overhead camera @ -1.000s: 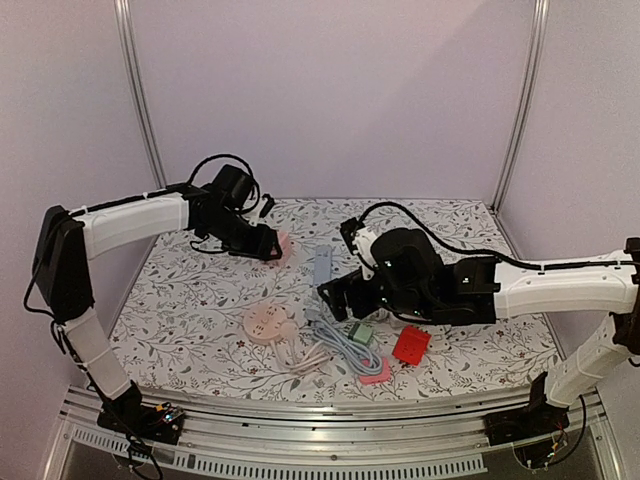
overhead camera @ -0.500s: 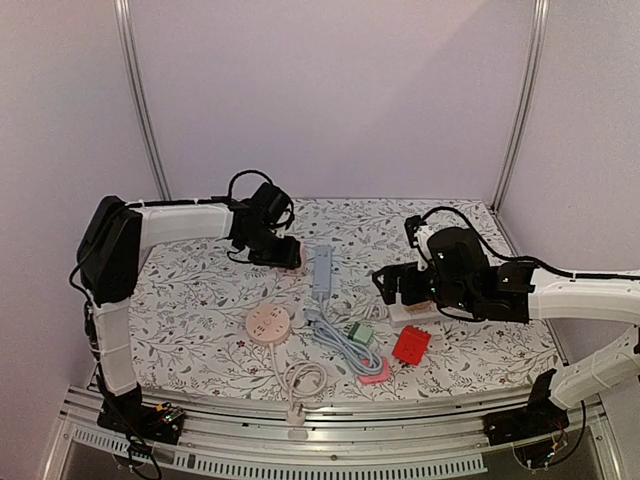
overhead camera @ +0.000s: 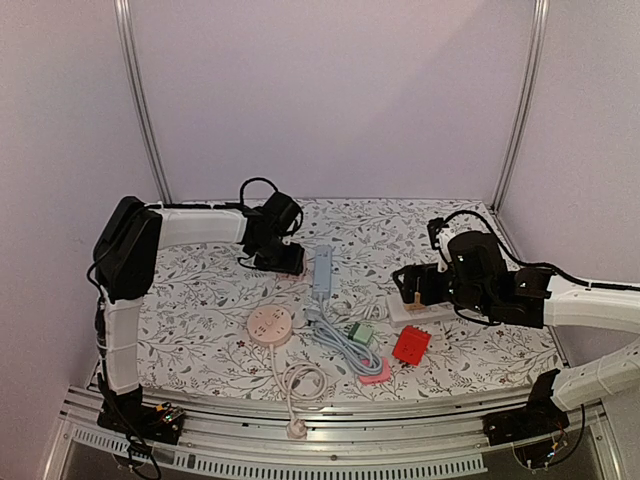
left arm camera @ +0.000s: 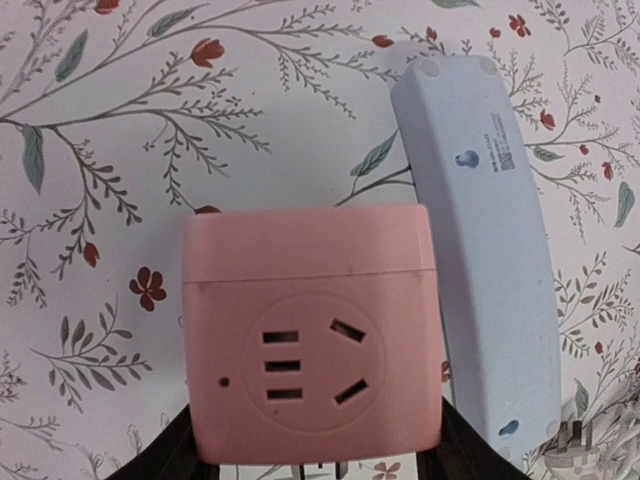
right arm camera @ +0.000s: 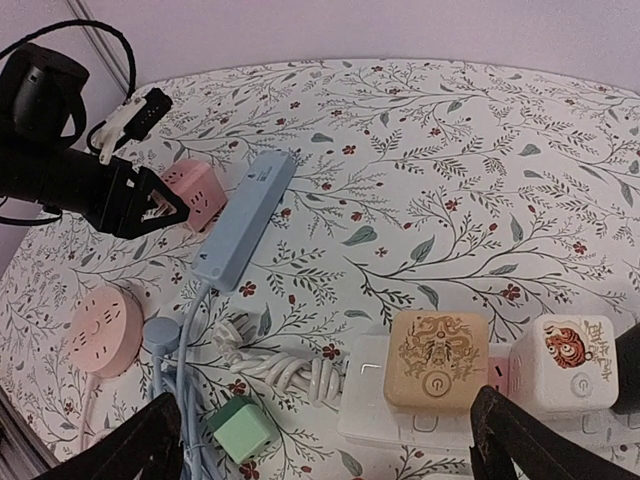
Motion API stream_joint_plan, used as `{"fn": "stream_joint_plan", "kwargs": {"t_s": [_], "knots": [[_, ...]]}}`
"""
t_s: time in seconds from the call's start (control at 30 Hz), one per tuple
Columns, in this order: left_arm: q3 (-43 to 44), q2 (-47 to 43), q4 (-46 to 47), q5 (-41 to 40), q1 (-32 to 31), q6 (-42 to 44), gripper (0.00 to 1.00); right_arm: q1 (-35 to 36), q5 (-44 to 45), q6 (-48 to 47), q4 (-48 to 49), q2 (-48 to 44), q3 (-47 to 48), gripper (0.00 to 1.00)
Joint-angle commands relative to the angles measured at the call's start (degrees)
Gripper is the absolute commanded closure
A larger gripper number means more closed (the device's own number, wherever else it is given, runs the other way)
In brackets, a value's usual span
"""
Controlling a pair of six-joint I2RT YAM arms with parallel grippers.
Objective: Pull the plug off the socket
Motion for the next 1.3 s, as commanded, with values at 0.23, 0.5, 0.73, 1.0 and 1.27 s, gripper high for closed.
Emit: {"fn": "stream_joint_plan", "kwargs": {"t_s": [0.23, 0.5, 0.73, 1.0, 1.27], "knots": [[0.6, -0.8, -0.2, 0.2, -1.3, -2.0, 0.29, -0.4, 2.6, -0.7, -4.5, 0.4, 0.4, 0.01], [-0.5, -3.9, 0.1, 0.3, -2.0, -2.4, 0.04, -0.4, 4.2, -2.0, -7.2, 1.3, 2.8, 0.01], [-2.1, -13.2, -0.5, -0.3, -1.2, 0.6, 0.01, -1.2, 5.0, -2.6, -14.8, 3.2, 8.1, 0.01], [1.2, -20.7, -9.3, 9.6, 6.0, 5.6, 0.01, -4.3, 3.6, -1.9, -22.7, 12.3, 16.6, 0.05], [-2.8, -29.2, -11.9, 9.2, 14.0, 10.5, 0.00, -5.6, 6.1, 0.6, -26.9, 22.6, 22.2, 0.07]]}}
